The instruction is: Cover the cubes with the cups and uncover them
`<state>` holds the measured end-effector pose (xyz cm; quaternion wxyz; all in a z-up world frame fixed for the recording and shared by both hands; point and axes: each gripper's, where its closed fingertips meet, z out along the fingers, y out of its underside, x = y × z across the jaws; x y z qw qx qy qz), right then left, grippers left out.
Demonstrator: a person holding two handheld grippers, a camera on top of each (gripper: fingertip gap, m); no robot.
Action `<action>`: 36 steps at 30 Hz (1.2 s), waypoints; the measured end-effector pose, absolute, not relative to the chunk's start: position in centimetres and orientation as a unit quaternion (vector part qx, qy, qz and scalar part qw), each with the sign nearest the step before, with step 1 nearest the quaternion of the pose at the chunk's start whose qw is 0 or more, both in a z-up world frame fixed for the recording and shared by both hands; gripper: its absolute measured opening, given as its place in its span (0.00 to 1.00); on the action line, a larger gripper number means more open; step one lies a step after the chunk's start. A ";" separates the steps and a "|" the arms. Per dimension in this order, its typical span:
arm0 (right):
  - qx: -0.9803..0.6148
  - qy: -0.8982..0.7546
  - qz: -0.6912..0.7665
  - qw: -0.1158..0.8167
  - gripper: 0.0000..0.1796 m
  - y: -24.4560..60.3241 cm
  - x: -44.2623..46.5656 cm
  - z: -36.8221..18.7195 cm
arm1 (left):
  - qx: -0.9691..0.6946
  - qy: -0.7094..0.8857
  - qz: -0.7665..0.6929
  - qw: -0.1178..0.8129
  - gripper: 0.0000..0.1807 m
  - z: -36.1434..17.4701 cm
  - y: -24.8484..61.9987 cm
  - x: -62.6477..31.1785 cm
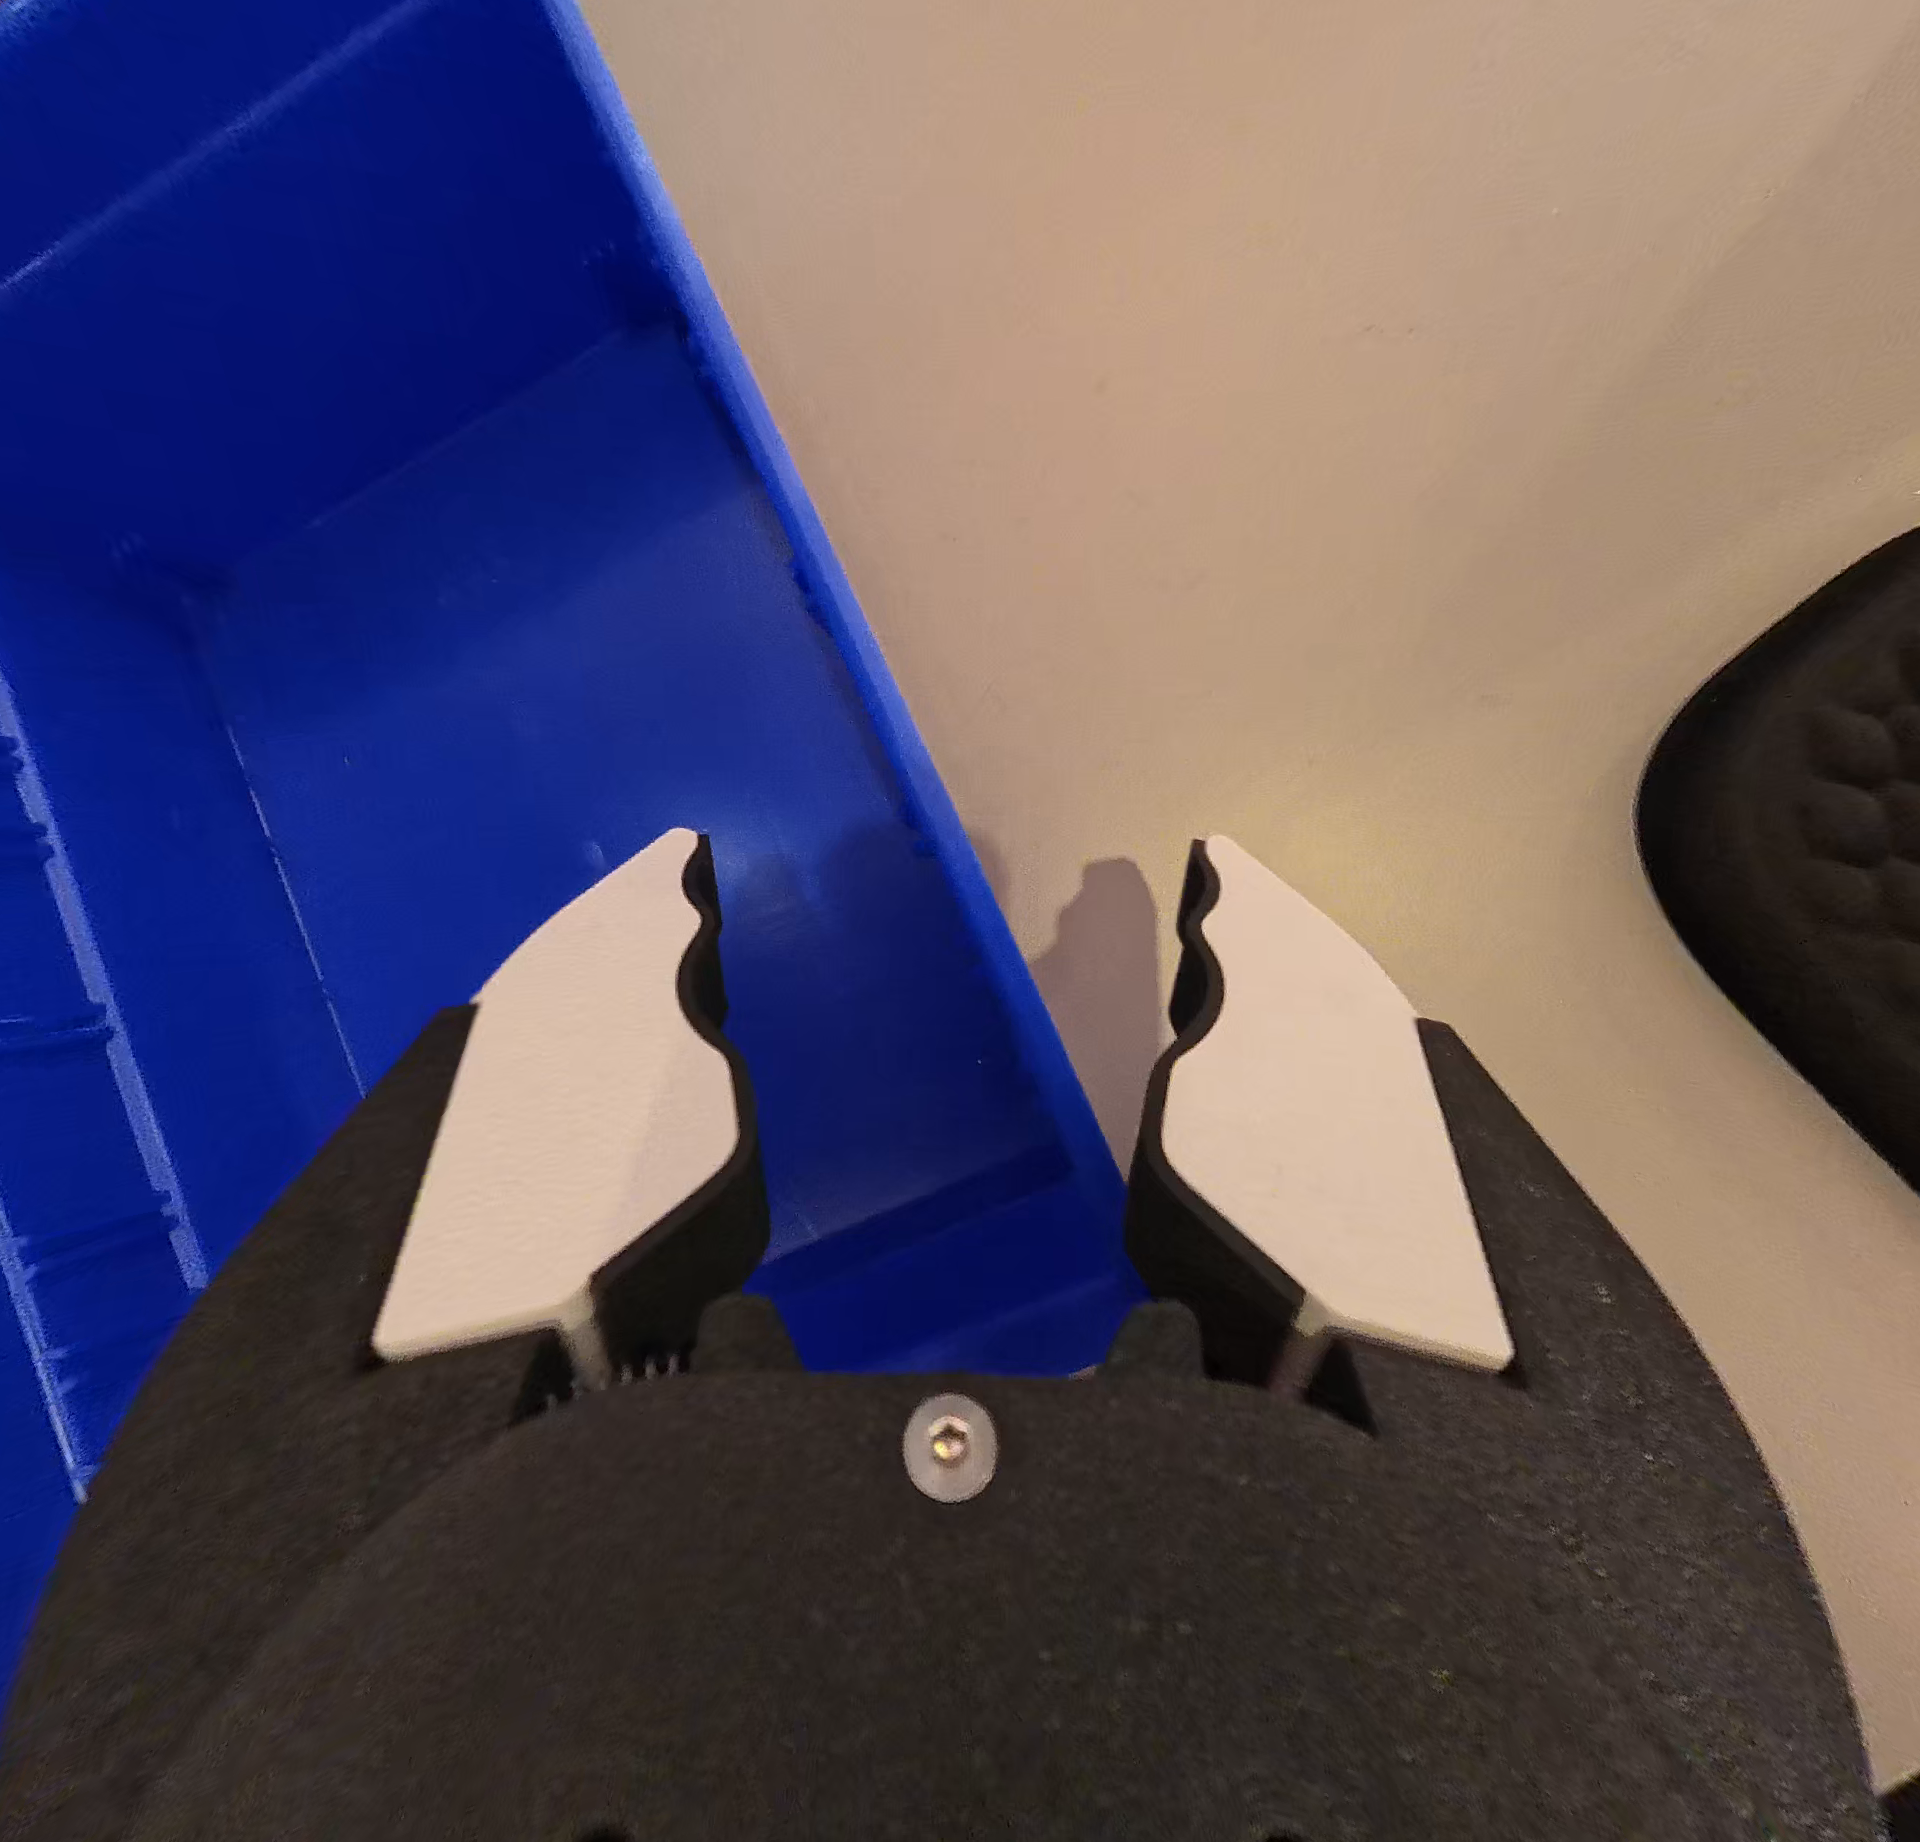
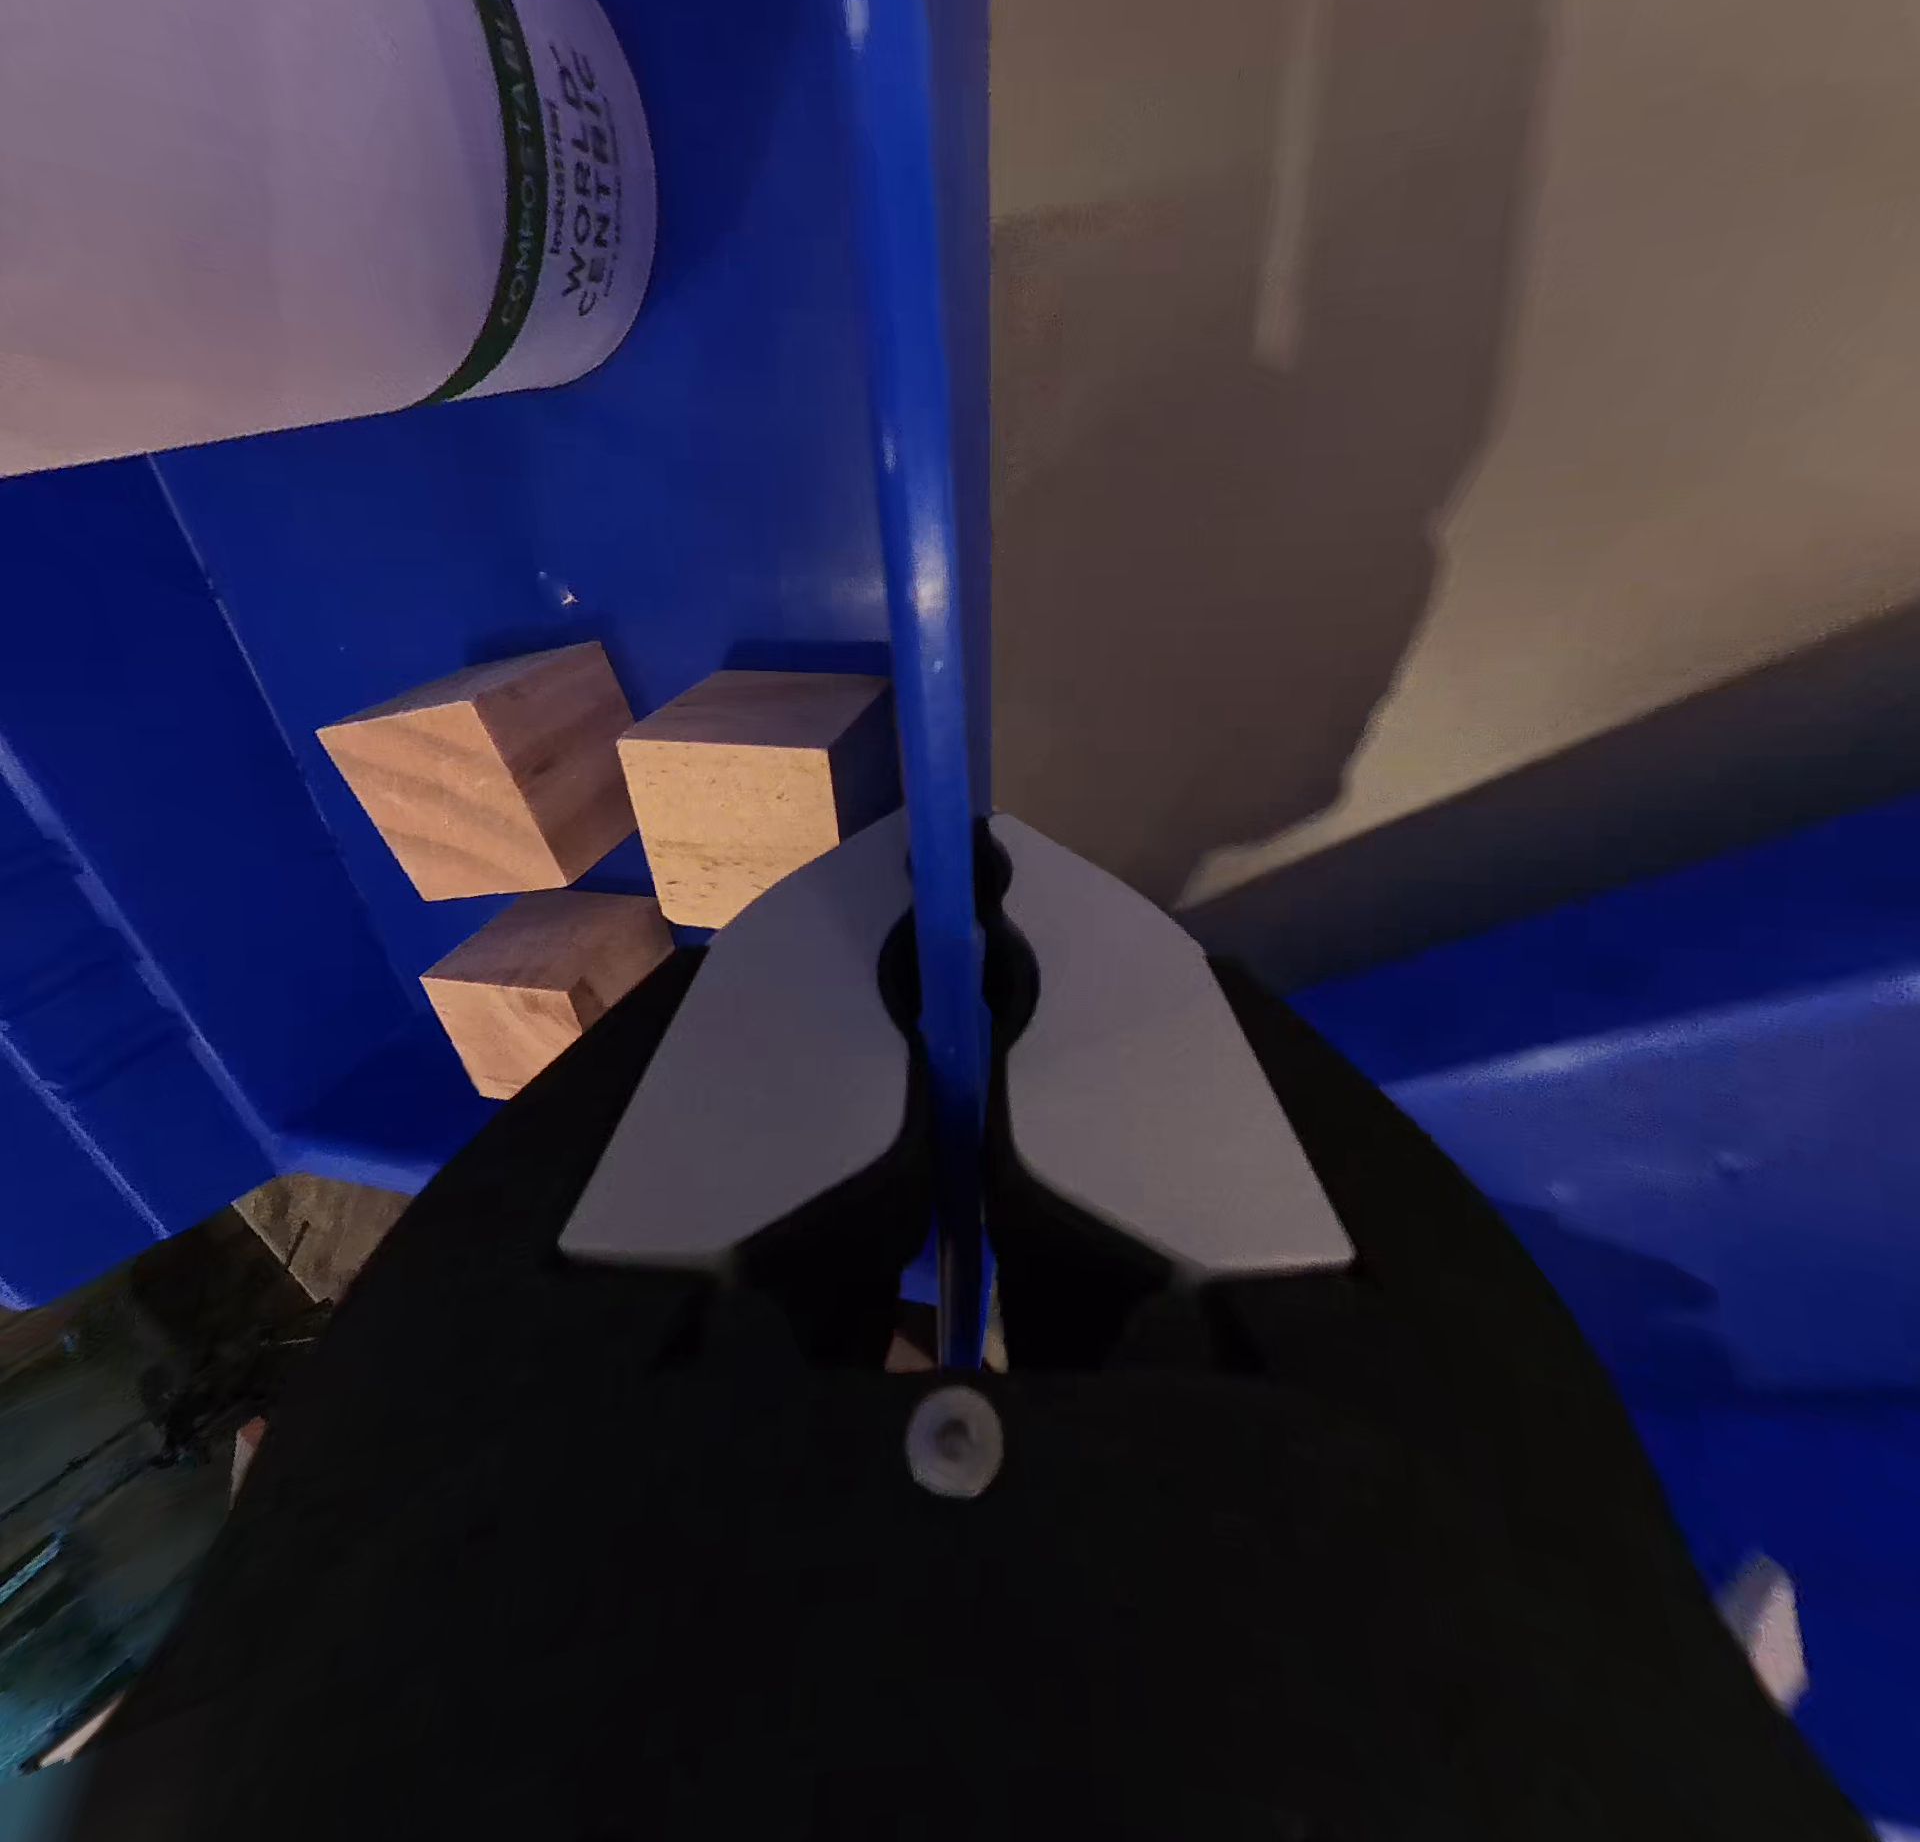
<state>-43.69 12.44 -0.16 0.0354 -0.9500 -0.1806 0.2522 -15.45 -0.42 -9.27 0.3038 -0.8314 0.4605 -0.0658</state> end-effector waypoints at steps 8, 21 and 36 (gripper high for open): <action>-0.968 -0.152 0.200 0.014 0.03 13.9 -48.5 -9.5 | -0.824 0.467 -0.090 0.308 0.46 -9.1 -0.8 -15.9; -0.970 -0.139 0.185 0.077 0.09 14.8 -50.5 -8.2 | -0.816 0.432 -0.139 0.360 0.50 -6.8 -0.3 -16.4; -0.789 -0.327 0.113 0.508 0.16 2.3 -34.1 29.7 | -0.793 0.421 -0.246 0.365 0.48 -2.4 -3.1 -18.9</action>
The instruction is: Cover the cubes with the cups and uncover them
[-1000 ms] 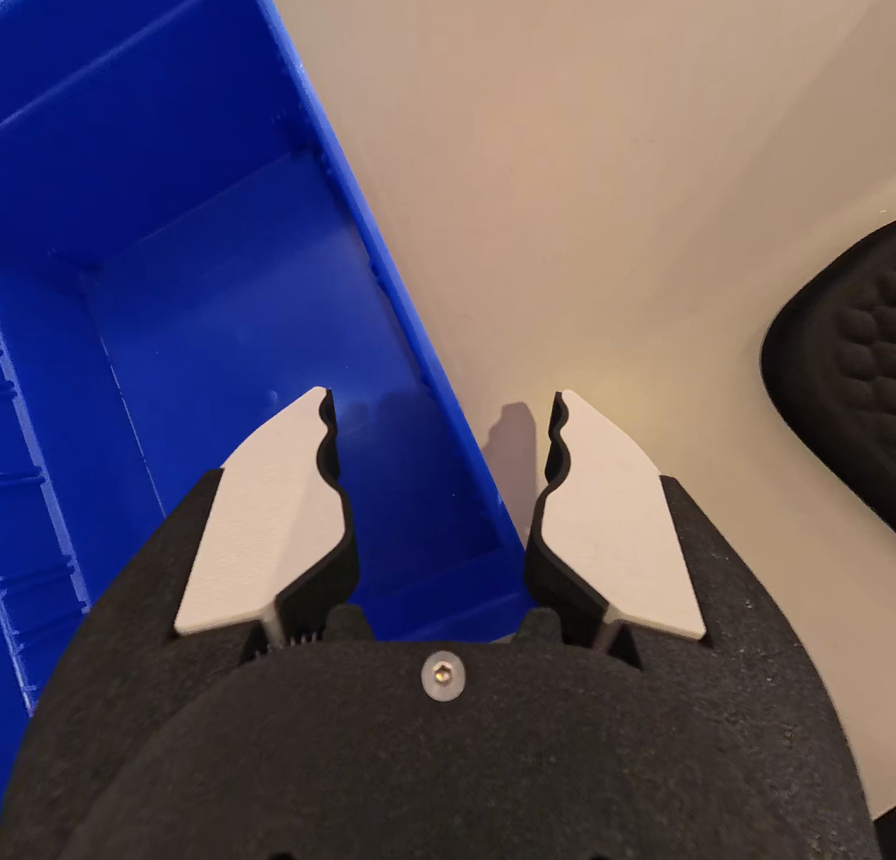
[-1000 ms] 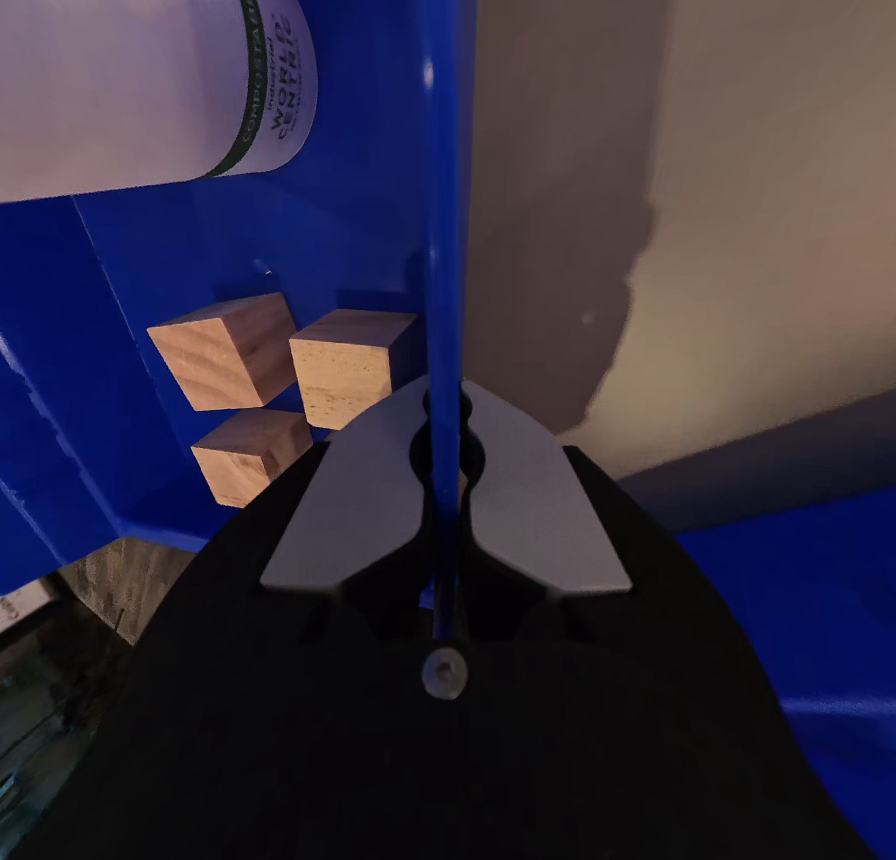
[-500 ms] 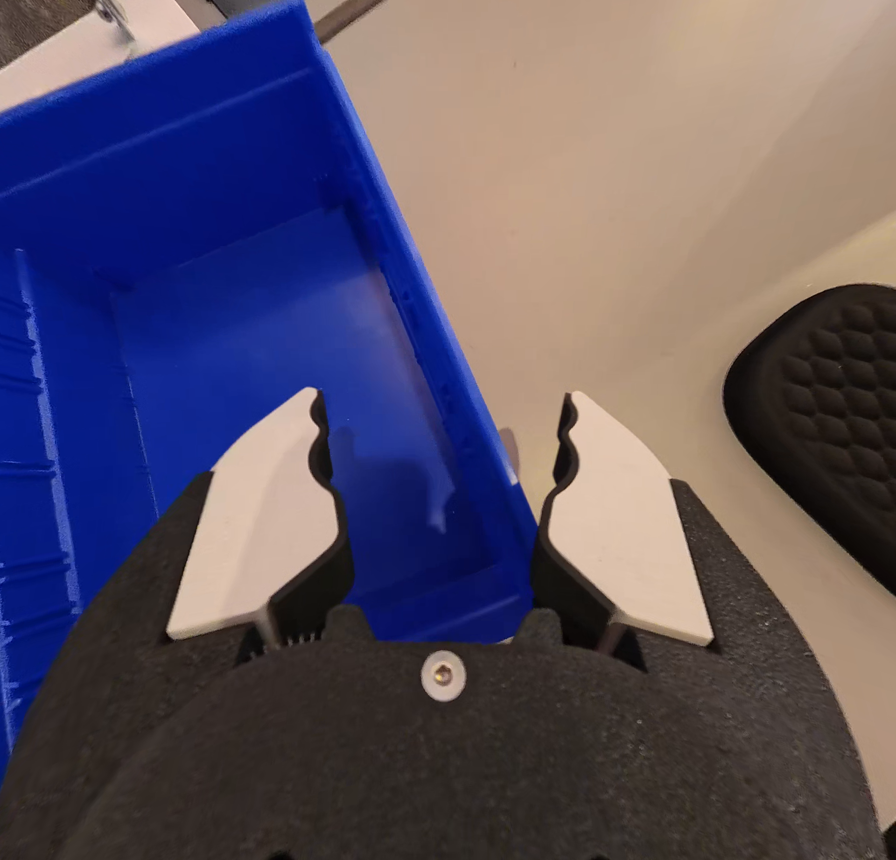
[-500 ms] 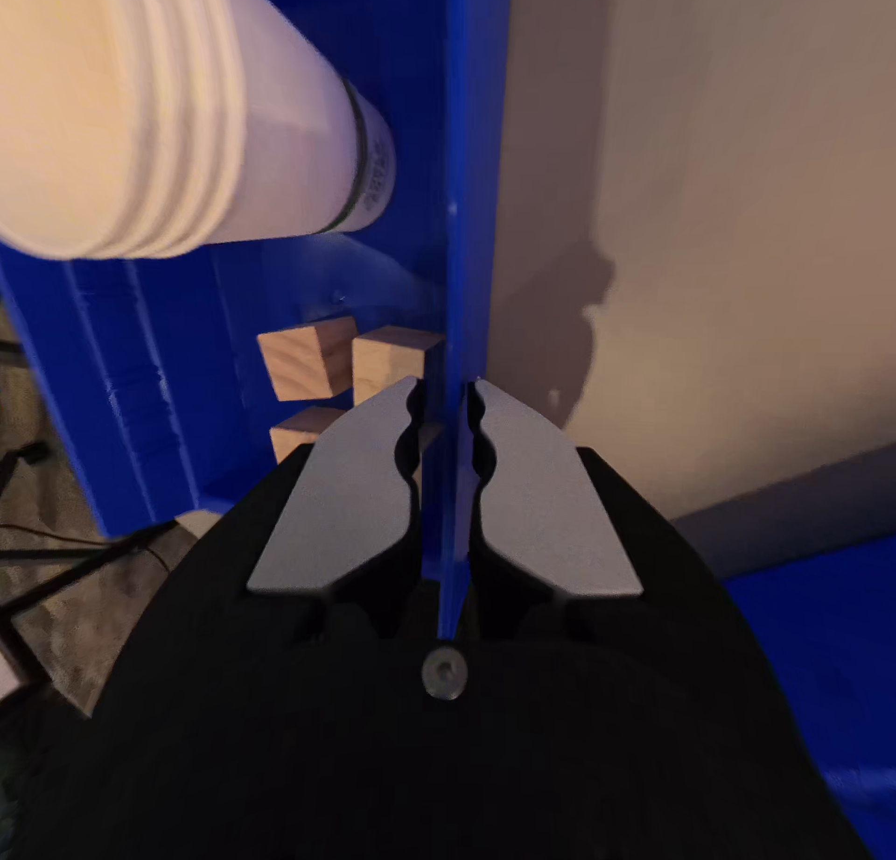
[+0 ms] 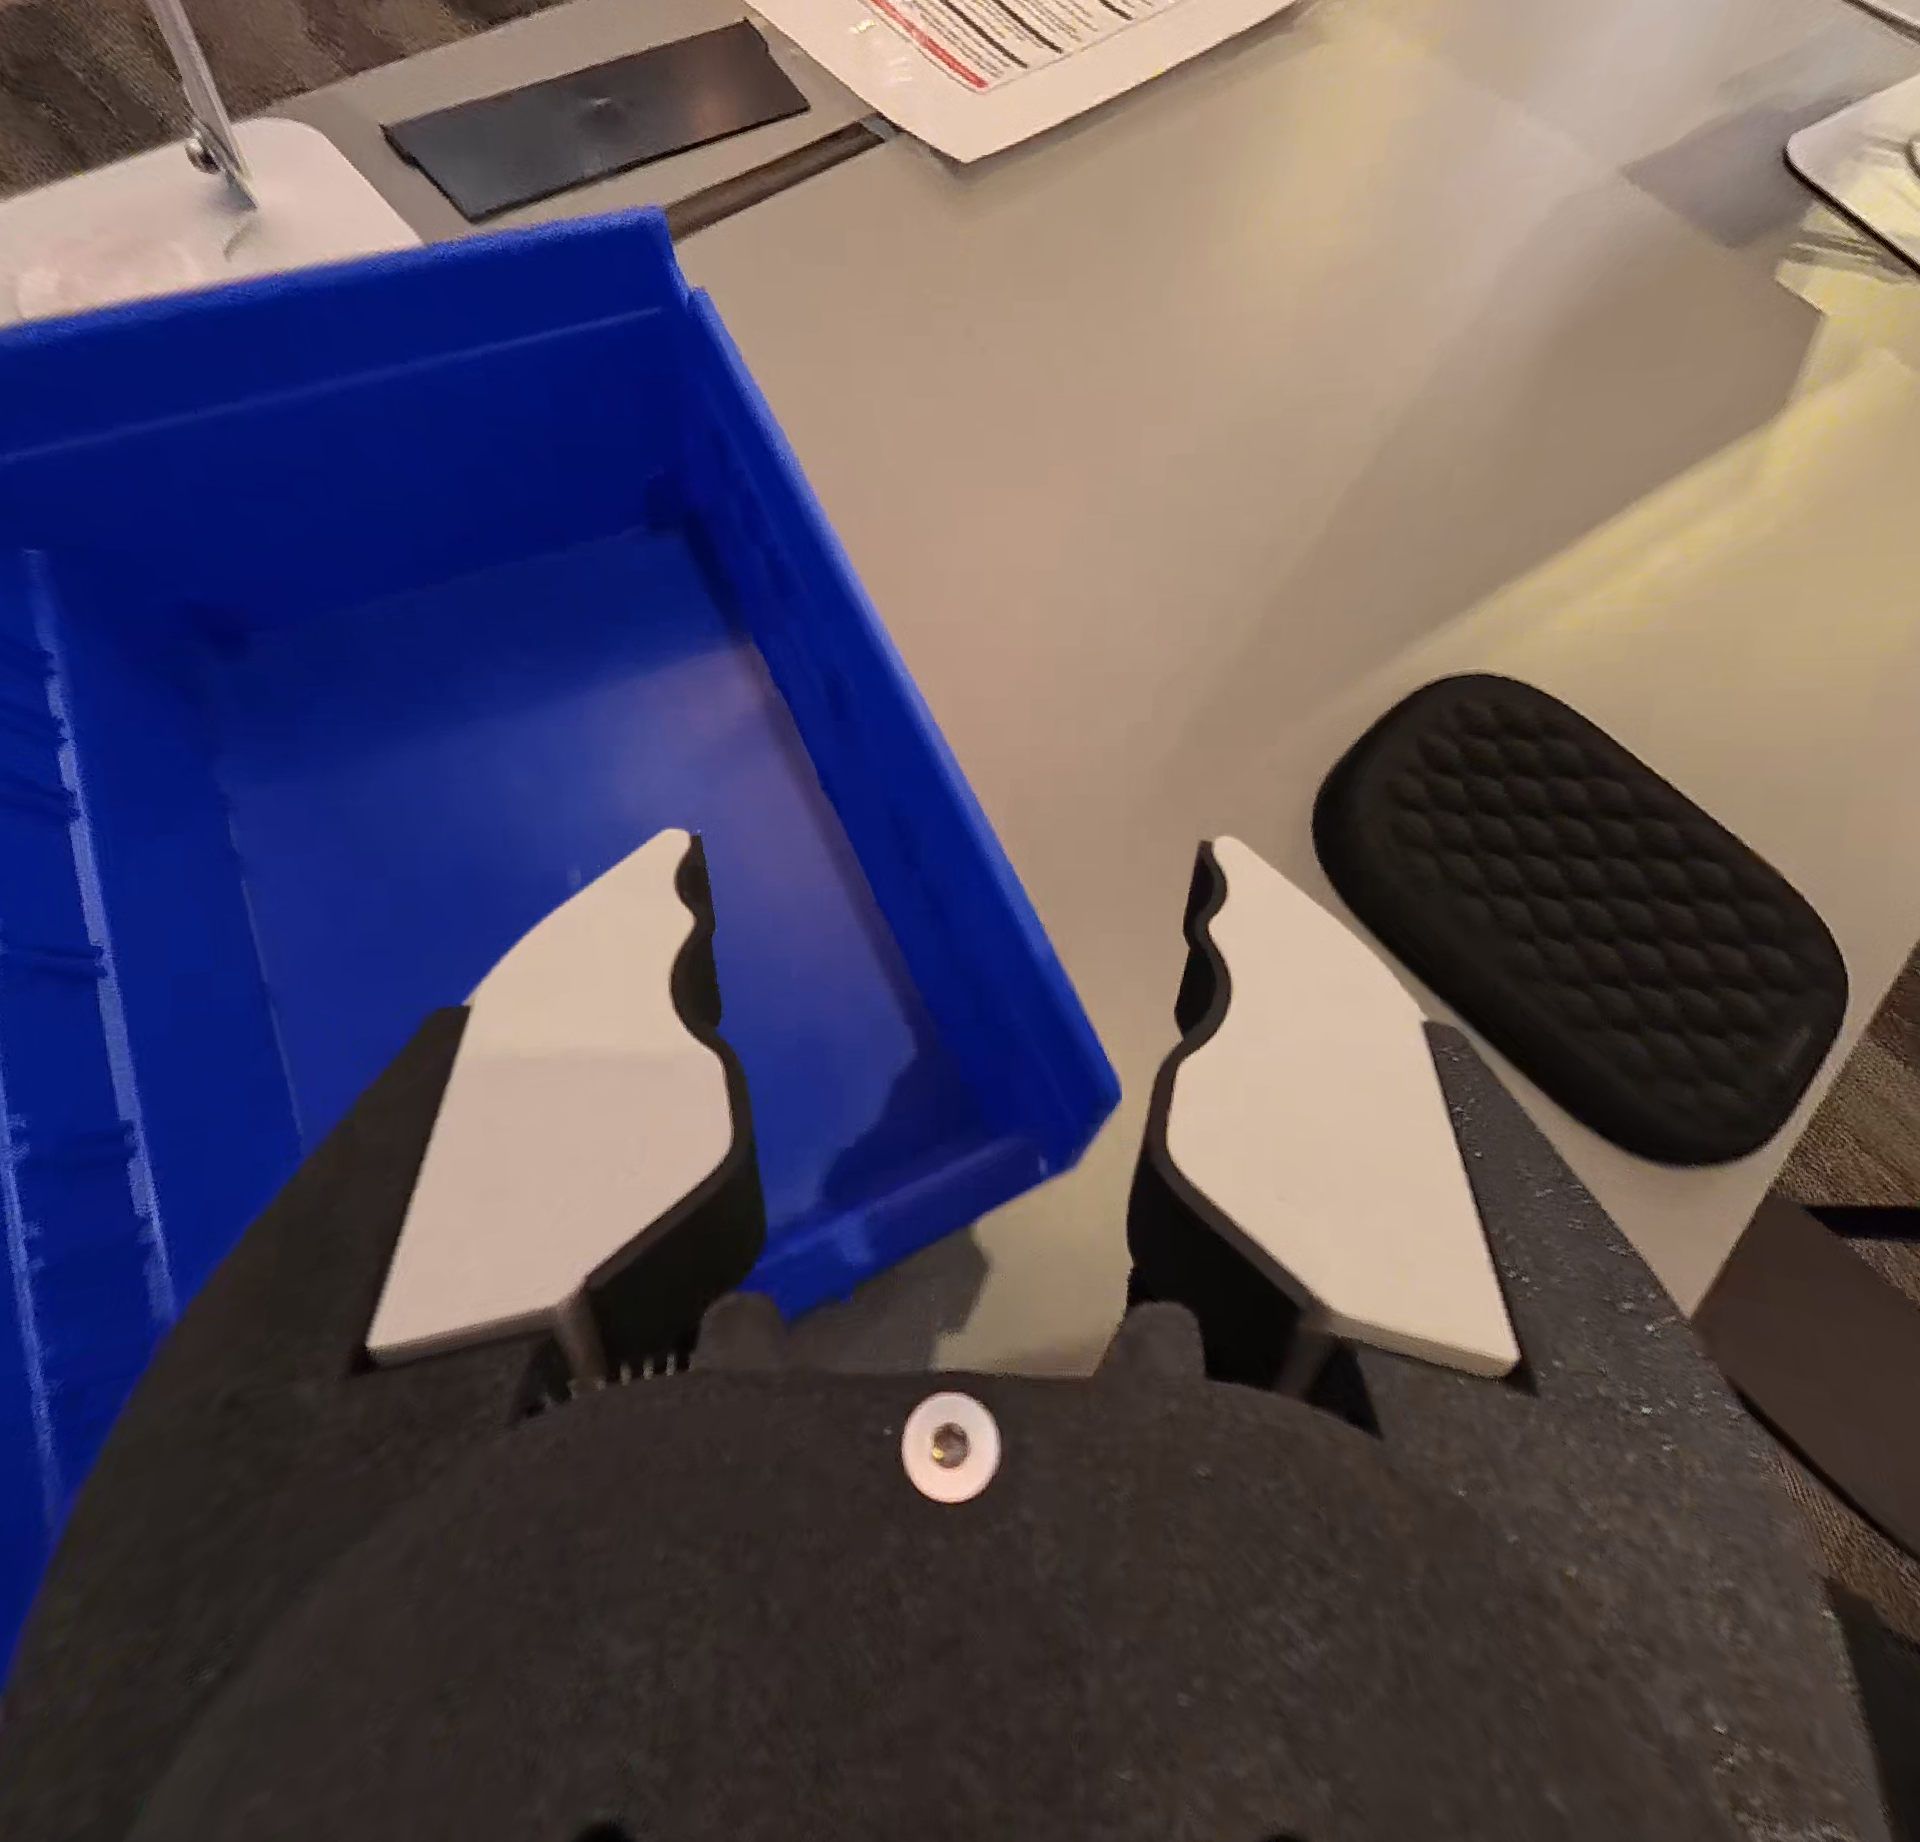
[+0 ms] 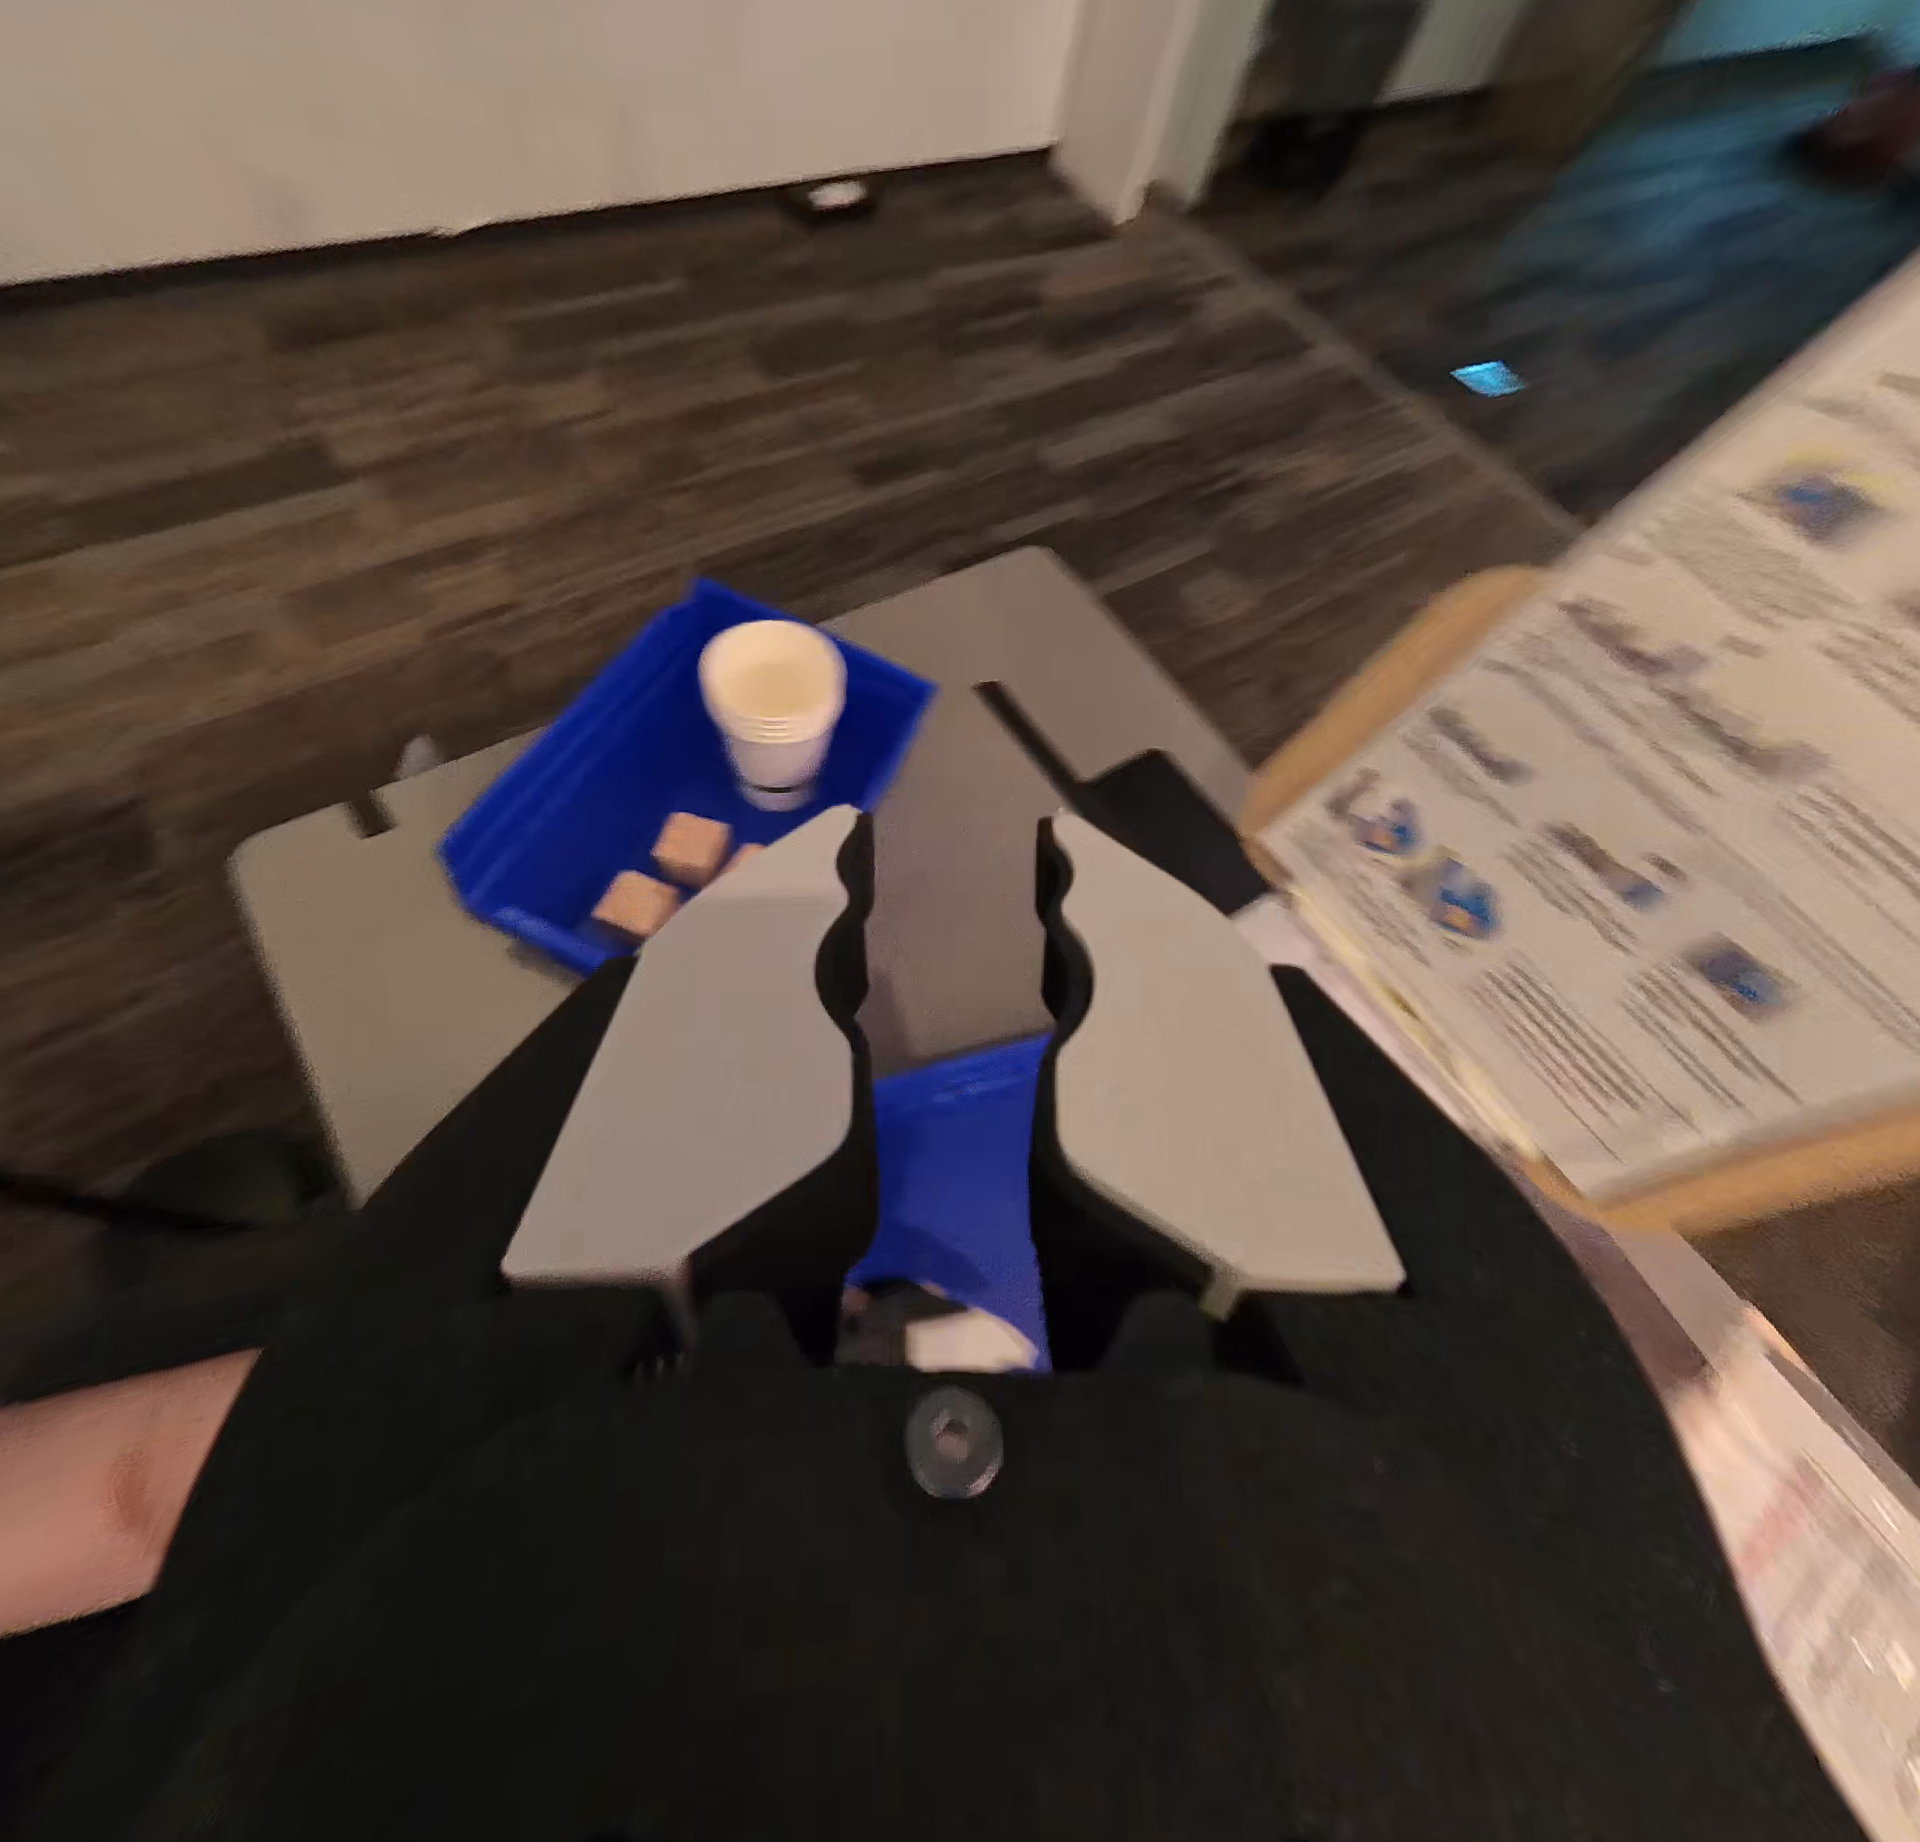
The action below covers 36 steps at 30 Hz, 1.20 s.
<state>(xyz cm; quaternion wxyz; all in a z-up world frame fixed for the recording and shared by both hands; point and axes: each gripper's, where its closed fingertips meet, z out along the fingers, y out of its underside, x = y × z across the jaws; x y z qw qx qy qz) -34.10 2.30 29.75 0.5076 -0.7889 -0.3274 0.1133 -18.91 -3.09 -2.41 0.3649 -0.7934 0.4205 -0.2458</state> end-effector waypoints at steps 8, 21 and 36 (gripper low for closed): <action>-0.875 -0.116 0.070 0.466 0.21 2.2 -14.1 14.7 | -0.808 0.358 -0.211 0.418 0.45 0.8 -2.7 -29.5; -0.972 0.040 0.092 0.212 0.33 6.1 -12.9 -8.4 | -0.823 0.282 -0.102 0.482 0.44 5.4 1.8 -37.8; -0.984 0.110 0.116 0.074 0.03 5.0 -11.9 -12.0 | -0.815 0.340 -0.117 0.454 0.43 1.3 -0.3 -30.6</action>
